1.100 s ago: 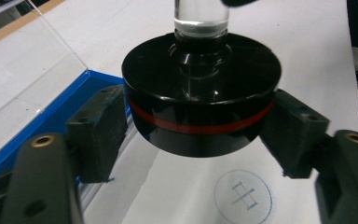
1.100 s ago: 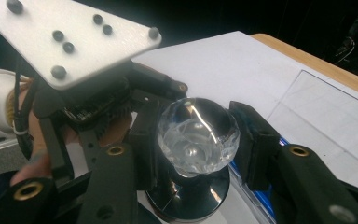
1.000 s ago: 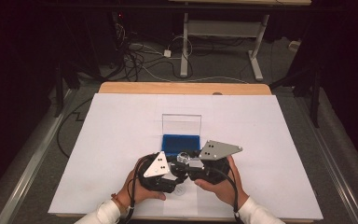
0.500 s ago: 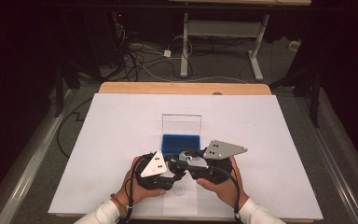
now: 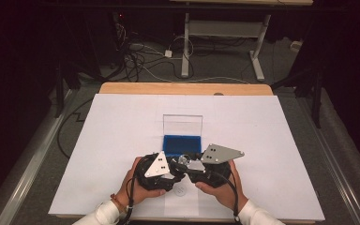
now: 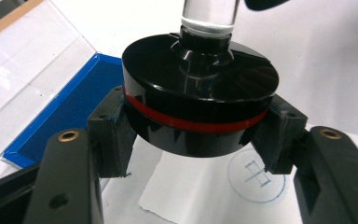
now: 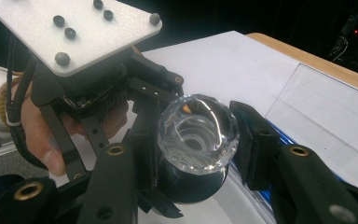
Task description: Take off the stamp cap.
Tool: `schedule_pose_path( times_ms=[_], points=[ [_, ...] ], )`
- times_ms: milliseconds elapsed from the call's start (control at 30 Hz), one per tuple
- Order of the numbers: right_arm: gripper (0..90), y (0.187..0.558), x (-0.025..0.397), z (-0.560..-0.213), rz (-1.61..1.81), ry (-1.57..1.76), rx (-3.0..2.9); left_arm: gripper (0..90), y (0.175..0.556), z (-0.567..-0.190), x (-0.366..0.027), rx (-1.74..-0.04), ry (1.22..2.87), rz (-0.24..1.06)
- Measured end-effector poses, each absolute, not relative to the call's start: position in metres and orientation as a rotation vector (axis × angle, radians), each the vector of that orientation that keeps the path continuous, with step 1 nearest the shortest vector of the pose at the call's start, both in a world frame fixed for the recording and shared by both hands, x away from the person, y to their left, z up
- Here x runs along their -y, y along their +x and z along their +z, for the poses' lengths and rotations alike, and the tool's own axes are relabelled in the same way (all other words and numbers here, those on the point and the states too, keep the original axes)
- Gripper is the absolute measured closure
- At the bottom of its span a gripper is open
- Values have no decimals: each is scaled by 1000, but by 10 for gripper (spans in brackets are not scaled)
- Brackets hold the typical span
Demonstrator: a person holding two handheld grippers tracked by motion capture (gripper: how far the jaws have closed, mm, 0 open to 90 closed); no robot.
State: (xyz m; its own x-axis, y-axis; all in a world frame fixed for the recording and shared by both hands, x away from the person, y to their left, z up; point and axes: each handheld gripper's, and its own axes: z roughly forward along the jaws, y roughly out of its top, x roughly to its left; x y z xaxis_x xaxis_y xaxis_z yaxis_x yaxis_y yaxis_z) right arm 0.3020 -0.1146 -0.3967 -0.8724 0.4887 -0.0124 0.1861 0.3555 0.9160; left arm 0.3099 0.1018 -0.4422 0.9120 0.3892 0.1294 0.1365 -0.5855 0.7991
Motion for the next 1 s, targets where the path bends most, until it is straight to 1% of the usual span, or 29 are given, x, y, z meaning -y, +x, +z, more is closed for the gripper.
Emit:
schedule_pose_path(
  times_ms=[200,233,267,300,333,367,400,433,467,500,533,567,600,633,667,733,800,867,967,1000],
  points=[
    [570,298,112,-399,1497,584,-2319,368,312,-443,-102,-378,2200,332],
    [568,297,112,-398,1492,583,-2314,546,313,-444,-102,-387,2200,330],
    [571,294,115,-396,1528,555,-2265,879,326,-451,-120,-514,2104,243],
    [571,293,117,-390,1572,531,-2293,879,330,-450,-129,-549,2048,245],
    [572,289,117,-385,1566,521,-2279,877,327,-443,-130,-515,2056,295],
    [572,287,117,-383,1540,520,-2272,778,323,-437,-127,-471,2066,321],
    [572,287,118,-383,1541,533,-2262,721,323,-437,-127,-471,2066,321],
    [572,289,119,-386,1562,551,-2270,725,319,-432,-125,-449,2063,348],
    [572,291,121,-387,1585,564,-2270,634,316,-432,-120,-436,2091,401],
    [572,292,123,-386,1574,571,-2258,631,313,-436,-115,-388,2146,408],
    [573,293,124,-385,1570,576,-2259,621,312,-438,-114,-393,2152,435],
    [573,294,125,-385,1571,582,-2268,574,312,-438,-114,-393,2152,435],
    [573,294,125,-385,1571,582,-2268,574,313,-439,-113,-405,2138,438],
    [573,294,124,-386,1561,600,-2276,454,315,-440,-112,-409,2141,414],
    [573,295,124,-387,1573,612,-2288,394,313,-441,-111,-399,2139,414],
    [573,297,124,-389,1579,624,-2295,312,309,-442,-108,-367,2134,431],
    [573,298,123,-390,1586,632,-2306,252,307,-442,-106,-349,2139,436],
    [573,298,123,-391,1581,635,-2313,247,304,-442,-103,-348,2122,460],
    [573,299,121,-395,1581,650,-2330,305,301,-442,-102,-319,2119,451],
    [573,299,121,-396,1584,655,-2336,346,299,-442,-100,-314,2132,456]
  ],
)
